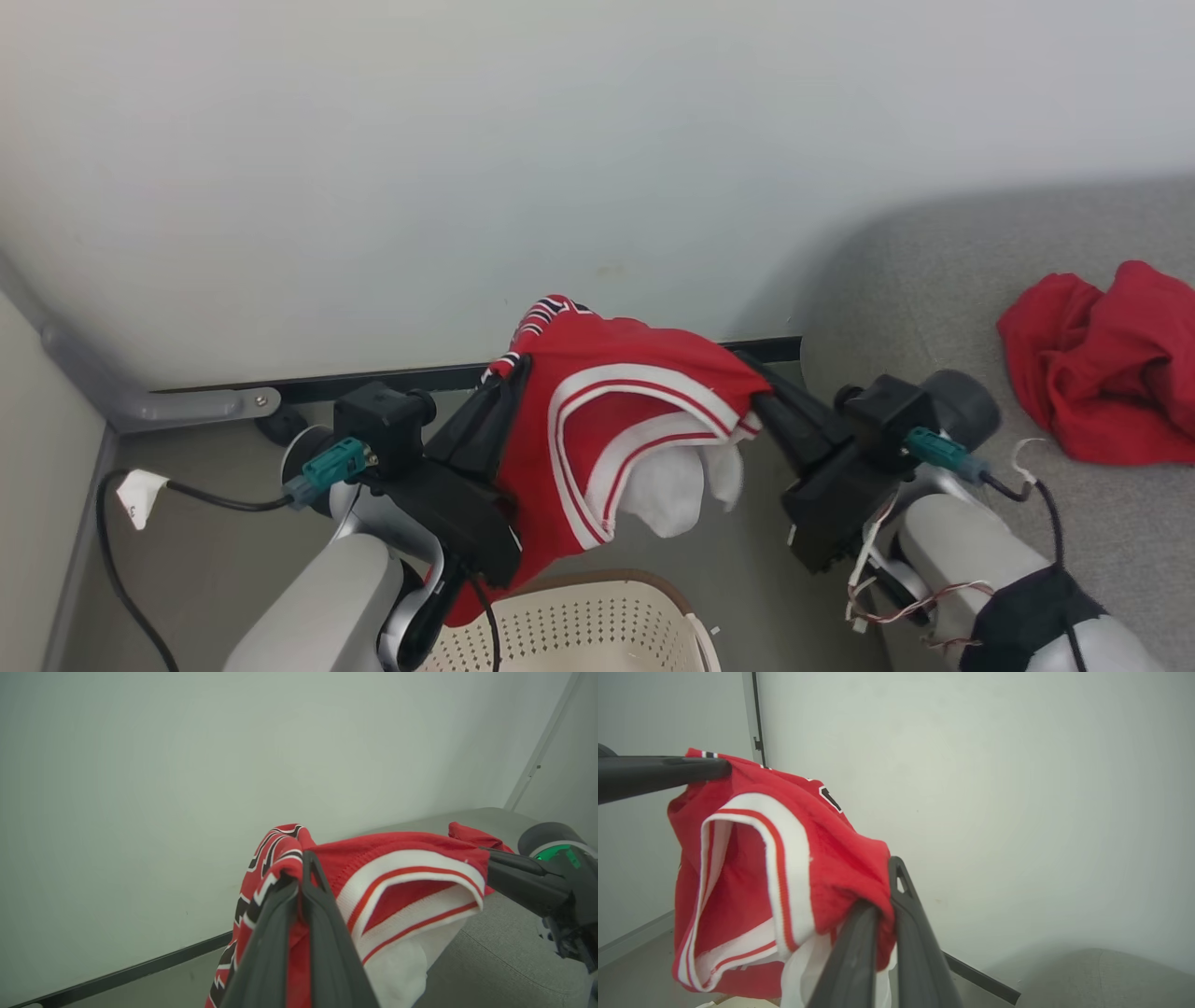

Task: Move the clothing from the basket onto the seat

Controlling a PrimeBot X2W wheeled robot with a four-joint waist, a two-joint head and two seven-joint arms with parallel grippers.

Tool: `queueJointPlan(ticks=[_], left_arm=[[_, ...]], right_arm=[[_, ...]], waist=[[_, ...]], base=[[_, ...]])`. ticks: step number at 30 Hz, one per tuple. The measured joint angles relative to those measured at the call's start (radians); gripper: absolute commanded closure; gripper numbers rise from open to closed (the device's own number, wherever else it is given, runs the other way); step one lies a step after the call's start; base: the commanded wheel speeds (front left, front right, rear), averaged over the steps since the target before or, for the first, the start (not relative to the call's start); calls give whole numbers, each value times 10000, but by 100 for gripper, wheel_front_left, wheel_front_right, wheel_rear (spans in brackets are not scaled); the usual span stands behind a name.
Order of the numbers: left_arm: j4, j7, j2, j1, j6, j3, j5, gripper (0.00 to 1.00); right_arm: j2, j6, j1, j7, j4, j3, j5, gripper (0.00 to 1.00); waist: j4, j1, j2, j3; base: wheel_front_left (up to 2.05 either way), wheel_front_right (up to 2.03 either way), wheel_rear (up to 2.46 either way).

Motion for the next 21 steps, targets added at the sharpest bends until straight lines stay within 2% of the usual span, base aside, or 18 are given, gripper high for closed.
queueJointPlan(ticks=[3,4,11,18,21], left_arm=[[-36,-98,-36,205,-82,-59,0,6],[-88,-155,-63,289,-86,-100,-2,0],[-399,-341,-111,825,-174,-349,-15,0],[-913,-430,-163,1380,-263,-757,-8,0],[-1285,-472,-165,1531,-341,-947,8,0]], right_arm=[[-548,-157,106,0,-453,-309,-169,100],[-727,-232,144,0,-650,-422,-224,100],[-1958,-725,656,0,-1848,-1078,-692,100],[-2915,-1200,1348,0,-3120,-1632,-984,100],[-3430,-1503,1738,0,-3816,-1958,-1145,100]], waist=[[-135,0,0,-103],[-183,0,0,-142],[-563,0,-1,-409],[-1042,-1,0,-599],[-1361,-1,-1,-646]], base=[[0,0,0],[0,0,0],[0,0,0],[0,0,0],[0,0,0]])
